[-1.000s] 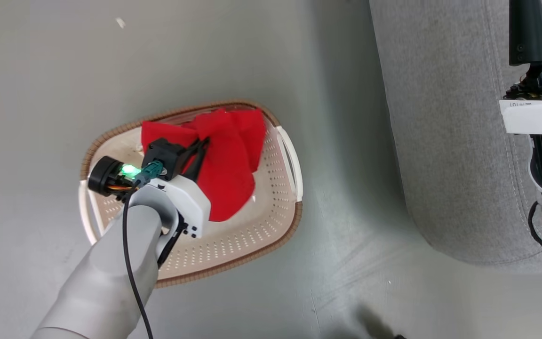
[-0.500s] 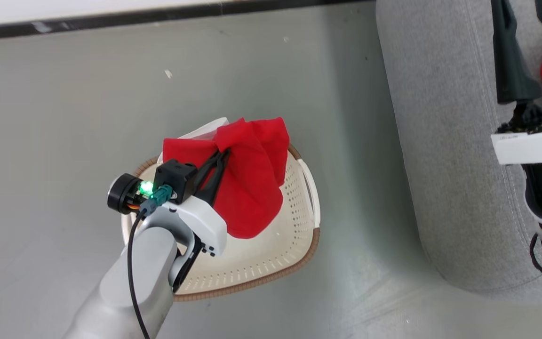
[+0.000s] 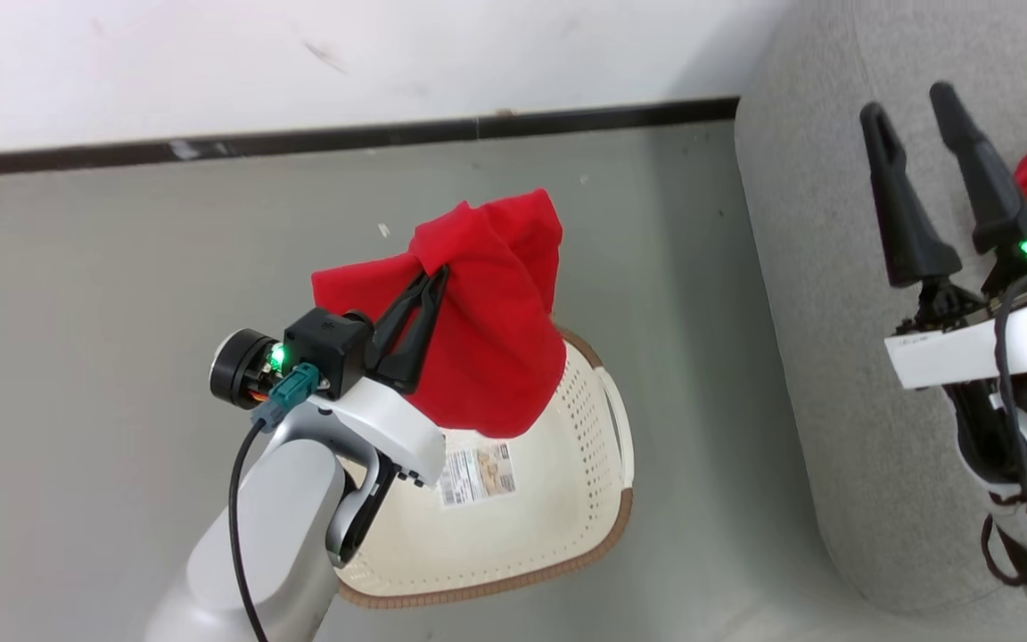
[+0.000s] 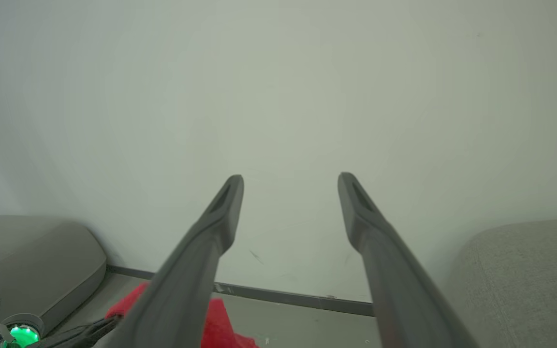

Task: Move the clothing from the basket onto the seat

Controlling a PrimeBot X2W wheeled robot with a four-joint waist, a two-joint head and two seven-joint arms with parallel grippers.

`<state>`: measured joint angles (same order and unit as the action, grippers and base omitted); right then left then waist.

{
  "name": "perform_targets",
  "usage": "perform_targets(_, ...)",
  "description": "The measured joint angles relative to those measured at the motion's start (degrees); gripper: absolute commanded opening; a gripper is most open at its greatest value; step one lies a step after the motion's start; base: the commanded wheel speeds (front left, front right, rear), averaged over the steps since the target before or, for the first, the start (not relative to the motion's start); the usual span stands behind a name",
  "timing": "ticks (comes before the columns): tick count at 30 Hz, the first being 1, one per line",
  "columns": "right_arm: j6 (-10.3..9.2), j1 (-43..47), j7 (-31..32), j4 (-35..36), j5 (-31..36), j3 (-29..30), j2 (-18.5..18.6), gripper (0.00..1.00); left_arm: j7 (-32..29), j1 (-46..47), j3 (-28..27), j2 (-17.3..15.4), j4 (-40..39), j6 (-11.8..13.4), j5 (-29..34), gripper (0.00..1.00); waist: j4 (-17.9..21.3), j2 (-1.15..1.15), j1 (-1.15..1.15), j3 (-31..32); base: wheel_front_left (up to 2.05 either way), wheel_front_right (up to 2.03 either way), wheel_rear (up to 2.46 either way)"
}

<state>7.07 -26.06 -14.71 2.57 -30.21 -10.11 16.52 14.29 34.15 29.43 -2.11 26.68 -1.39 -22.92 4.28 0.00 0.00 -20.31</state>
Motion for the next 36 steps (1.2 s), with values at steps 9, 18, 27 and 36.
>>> perform_targets(9, 0.0, 3.8, 0.0, -1.4, -0.5, -1.6, 0.0, 1.0, 0.0, -2.6, -0.7, -0.7, -3.8, 0.1, 0.0, 0.0, -1.7, 0.0, 0.0, 5.2, 0.0, 0.0, 0.0)
perform_targets(18, 0.0, 8.0, 0.0, -2.6, -0.6, -2.0, -0.1, 1.0, 0.0, -3.1, -0.6, -2.0, -6.4, 0.0, -0.3, 0.0, -2.9, 0.0, 0.0, 9.9, 0.0, 0.0, 0.0)
perform_targets(27, 0.0, 11.5, 0.0, -3.2, -0.7, -3.8, -0.5, 1.0, -1.7, -3.3, -0.5, -3.0, -8.8, -0.3, -0.7, 0.0, -3.4, 0.0, 0.0, 13.6, 0.0, 0.0, 0.0)
perform_targets(36, 0.0, 13.7, 0.0, -4.4, -1.0, -7.3, -0.2, 1.0, -4.2, -4.8, 1.0, -3.5, -11.1, -0.9, -1.4, 0.0, -3.5, 0.0, 0.0, 16.2, 0.0, 0.0, 0.0)
